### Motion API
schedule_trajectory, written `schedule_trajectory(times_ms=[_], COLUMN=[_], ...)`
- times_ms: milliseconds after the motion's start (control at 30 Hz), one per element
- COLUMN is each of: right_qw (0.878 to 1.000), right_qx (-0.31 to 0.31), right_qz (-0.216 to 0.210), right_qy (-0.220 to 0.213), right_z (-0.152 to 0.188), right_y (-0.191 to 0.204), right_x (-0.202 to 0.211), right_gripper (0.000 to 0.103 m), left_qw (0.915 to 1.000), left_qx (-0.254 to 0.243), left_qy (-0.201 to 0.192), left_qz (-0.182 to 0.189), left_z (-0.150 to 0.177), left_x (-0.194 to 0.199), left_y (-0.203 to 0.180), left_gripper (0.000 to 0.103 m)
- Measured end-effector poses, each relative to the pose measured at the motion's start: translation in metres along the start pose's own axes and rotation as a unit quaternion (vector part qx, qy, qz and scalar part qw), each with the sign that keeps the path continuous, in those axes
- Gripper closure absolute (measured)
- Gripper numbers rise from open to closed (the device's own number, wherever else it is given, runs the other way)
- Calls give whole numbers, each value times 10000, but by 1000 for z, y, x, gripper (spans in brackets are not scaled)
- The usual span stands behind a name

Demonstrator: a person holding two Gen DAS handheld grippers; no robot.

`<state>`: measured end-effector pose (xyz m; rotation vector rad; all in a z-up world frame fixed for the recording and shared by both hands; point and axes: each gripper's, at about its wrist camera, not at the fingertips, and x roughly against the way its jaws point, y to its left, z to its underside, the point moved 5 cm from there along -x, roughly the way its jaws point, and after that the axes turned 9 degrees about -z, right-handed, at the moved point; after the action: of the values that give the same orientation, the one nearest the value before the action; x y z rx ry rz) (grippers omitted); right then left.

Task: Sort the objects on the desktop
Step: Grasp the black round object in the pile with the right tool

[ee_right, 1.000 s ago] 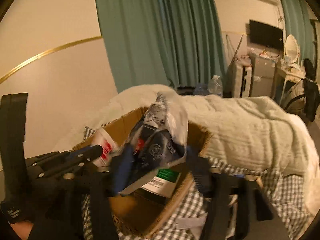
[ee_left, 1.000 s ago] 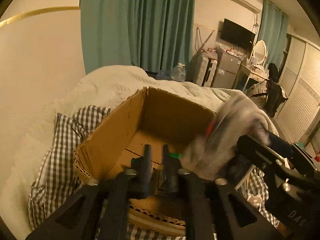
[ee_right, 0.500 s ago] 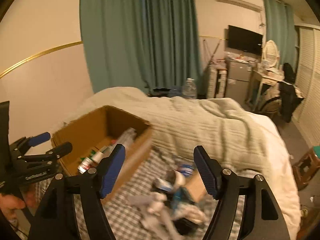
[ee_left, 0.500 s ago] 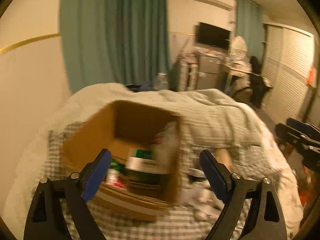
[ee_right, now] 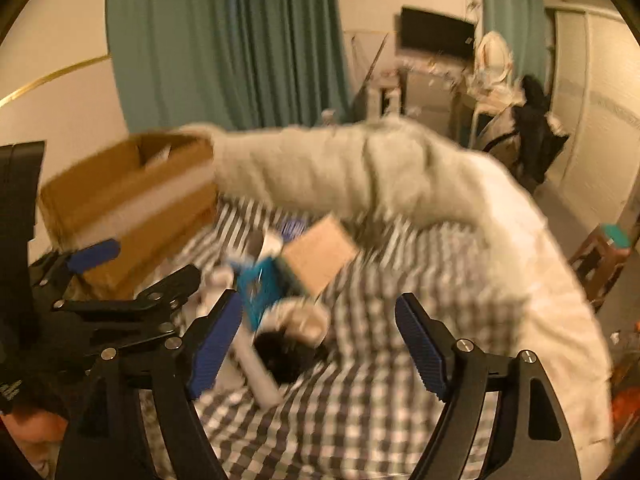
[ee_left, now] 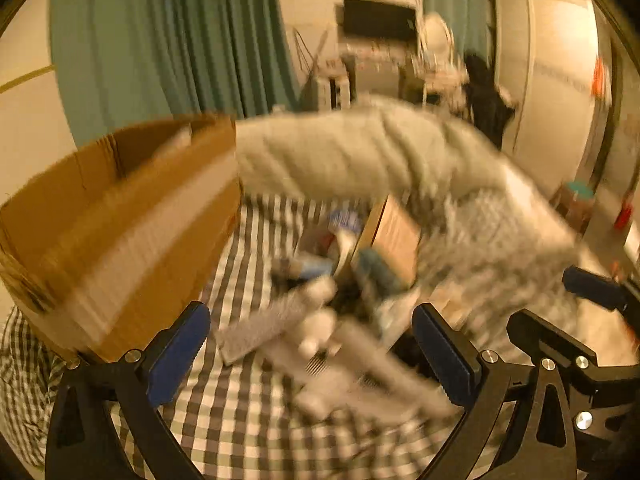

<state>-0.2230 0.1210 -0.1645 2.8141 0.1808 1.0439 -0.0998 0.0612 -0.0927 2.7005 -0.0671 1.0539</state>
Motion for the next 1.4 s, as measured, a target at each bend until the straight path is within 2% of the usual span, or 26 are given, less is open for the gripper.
schedule_trajectory(times_ms=[100,200,367,433,567,700,833,967,1000,1067,1167,1267,1400], right_qw=[9988,9977,9981,9974,9957,9945,9923,9903,9897,9881,9854,9871,9913], right_qx=[-60,-298,-252,-260,-363,-333,-281,-282,-259,-207,-267,-438,-651], right_qz=[19,-131,-74,-84,-134,-155,-148,-89,-55,71,214,166,195], right_qy=[491,602,553,663,841,980,1199,1360,1405,1524,1665,1529,1124], right_z=[31,43,43,46,50,53,56,54,52,50,50,51,49], right_y=[-3,-9,-8,-7,-8,-7,-5,-2,-2,-1,-5,-12,-21], right_x=[-34,-42,-38,-44,-58,-68,-84,-94,-98,-108,-119,-114,-92], right_gripper=[27,30,39,47,47,51,58,61,67,70,79,82,83], left_qw=[9997,9994,9978,9971,9973,9982,9986,9985,9986,9987,9984,9985,9988], left_qx=[-143,87,369,434,495,391,126,47,51,48,23,3,-200], left_qy=[210,314,509,586,534,449,504,534,530,497,504,478,373], left_qz=[-75,145,206,236,20,87,-40,-53,-26,83,255,259,237], left_z=[16,19,19,20,20,18,20,21,21,22,27,27,23], left_x=[-17,-25,-36,-42,-47,-49,-53,-53,-53,-50,-48,-46,-42], left_y=[5,12,22,23,32,27,17,15,15,13,10,8,-1], left_gripper=[0,0,0,0,0,0,0,0,0,0,0,0,0])
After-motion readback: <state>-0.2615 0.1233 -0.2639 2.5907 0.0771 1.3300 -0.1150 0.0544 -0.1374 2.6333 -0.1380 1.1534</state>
